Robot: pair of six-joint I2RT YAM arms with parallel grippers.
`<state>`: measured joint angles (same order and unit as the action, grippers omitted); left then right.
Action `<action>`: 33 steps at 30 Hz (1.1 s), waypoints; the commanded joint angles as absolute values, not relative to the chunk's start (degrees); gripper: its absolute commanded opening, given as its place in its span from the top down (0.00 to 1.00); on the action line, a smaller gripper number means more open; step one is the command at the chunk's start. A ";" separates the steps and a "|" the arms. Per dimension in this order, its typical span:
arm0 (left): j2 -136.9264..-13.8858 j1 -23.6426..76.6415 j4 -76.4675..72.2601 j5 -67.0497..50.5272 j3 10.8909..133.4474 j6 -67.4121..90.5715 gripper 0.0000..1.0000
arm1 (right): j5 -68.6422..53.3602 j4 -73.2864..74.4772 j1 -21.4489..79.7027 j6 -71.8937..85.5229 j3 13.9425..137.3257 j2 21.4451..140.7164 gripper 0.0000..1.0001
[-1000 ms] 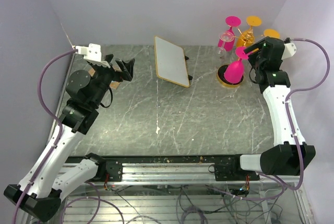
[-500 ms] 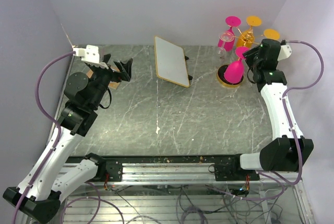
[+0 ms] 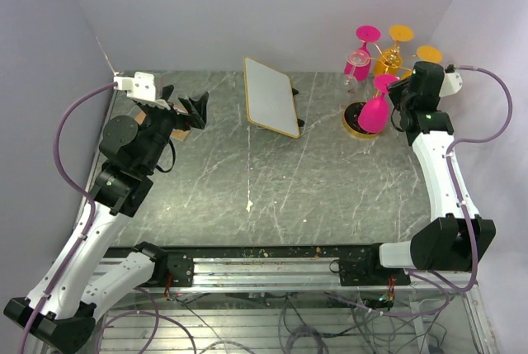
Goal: Take the wine glass off the wine glass rack
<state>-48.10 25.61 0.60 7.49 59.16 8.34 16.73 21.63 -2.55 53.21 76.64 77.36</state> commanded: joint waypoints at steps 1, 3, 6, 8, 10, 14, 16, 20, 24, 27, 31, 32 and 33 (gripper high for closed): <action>-47.46 25.59 -2.35 8.58 58.62 7.64 0.02 | 18.80 22.63 -3.18 53.82 76.90 76.31 0.76; -47.45 25.59 -2.29 8.48 58.56 7.64 0.02 | 18.94 23.09 -3.18 54.15 77.18 76.13 0.80; -47.39 25.58 -2.24 8.51 58.64 7.60 0.02 | 19.11 24.00 -3.16 54.74 77.96 76.09 0.83; -47.38 25.58 -2.32 8.42 58.57 7.65 0.02 | 19.16 24.58 -3.18 55.25 78.49 76.11 0.87; -47.29 25.58 -2.30 8.43 58.56 7.71 0.02 | 19.24 24.63 -3.17 55.47 78.74 76.07 0.91; -47.20 25.58 -2.31 8.35 58.54 7.73 0.02 | 19.14 24.49 -3.21 56.92 79.20 76.24 0.96; -47.13 25.58 -2.41 8.28 58.54 7.81 0.02 | 18.44 24.53 -3.28 58.16 79.66 76.61 0.98; -47.02 25.58 -2.46 8.00 58.47 7.91 0.02 | 17.43 23.99 -3.25 61.72 79.98 77.12 1.00; -47.02 25.62 -2.39 7.81 58.52 7.95 0.02 | 17.11 22.97 -3.36 65.08 79.91 77.15 1.00; -46.93 25.58 -2.38 7.82 58.51 7.85 0.02 | 16.41 22.05 -3.47 66.45 79.83 77.54 1.00; -46.93 25.59 -2.38 7.67 58.49 7.93 0.02 | 14.28 22.15 -3.52 67.51 81.25 78.67 1.00; -46.93 25.58 -2.42 7.61 58.53 7.91 0.02 | 13.80 21.86 -3.58 67.74 81.33 78.86 1.00; -46.93 25.58 -2.38 7.54 58.53 7.95 0.02 | 13.39 21.54 -3.60 68.05 81.35 79.04 1.00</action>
